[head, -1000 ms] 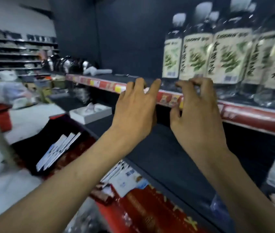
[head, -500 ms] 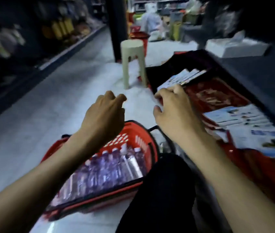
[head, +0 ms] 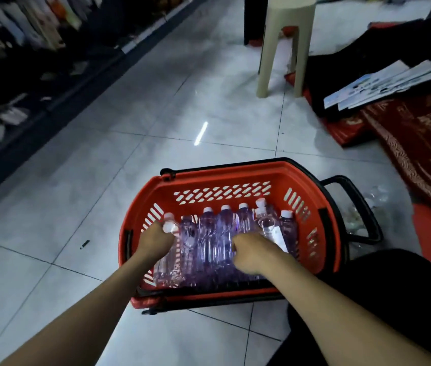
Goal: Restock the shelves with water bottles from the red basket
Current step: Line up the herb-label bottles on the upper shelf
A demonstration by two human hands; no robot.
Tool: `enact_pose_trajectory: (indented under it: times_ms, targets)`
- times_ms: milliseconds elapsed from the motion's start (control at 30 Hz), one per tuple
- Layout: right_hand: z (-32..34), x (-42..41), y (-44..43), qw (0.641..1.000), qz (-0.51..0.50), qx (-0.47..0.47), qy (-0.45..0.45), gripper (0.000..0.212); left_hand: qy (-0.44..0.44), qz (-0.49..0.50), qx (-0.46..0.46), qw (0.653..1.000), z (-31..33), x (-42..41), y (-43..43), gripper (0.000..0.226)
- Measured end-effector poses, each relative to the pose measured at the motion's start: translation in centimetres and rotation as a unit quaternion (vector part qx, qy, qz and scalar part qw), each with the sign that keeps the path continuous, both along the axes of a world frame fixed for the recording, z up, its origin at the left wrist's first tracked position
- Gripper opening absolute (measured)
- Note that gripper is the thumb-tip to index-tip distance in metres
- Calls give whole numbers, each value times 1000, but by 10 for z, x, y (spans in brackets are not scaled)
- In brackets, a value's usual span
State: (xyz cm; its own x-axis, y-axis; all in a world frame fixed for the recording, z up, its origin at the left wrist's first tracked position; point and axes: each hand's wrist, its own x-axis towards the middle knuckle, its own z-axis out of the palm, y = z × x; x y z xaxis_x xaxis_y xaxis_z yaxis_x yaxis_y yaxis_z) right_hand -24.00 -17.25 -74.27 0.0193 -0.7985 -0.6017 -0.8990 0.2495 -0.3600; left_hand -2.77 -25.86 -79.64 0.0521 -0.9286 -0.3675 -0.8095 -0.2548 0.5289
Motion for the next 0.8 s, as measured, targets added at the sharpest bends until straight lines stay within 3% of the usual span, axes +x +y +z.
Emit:
enact_pose_trajectory:
  times_ms: [200, 333, 433, 533, 667, 800]
  targets:
    - [-23, -15, -5, 993, 36, 86, 66, 32, 83, 187, 31, 978, -50, -1, 9, 41]
    - [-37, -43, -30, 987, -129, 79, 47, 44, 177, 249, -9, 952, -52, 4, -1, 29]
    - [-52, -63, -46, 962, -265, 17, 62, 61, 192, 199, -10, 961, -56, -3, 2, 33]
    - [-78, -65, -46, 939, -340, 57, 13, 77, 182, 171, 52, 967, -62, -6, 4, 43]
    - [-108, -57, -35, 921, -382, 64, -33, 106, 225, 175, 103, 953, -68, 2, -4, 42]
    - [-116, -62, -29, 937, -347, 27, 16, 119, 253, 164, 162, 940, -76, 1, -7, 38]
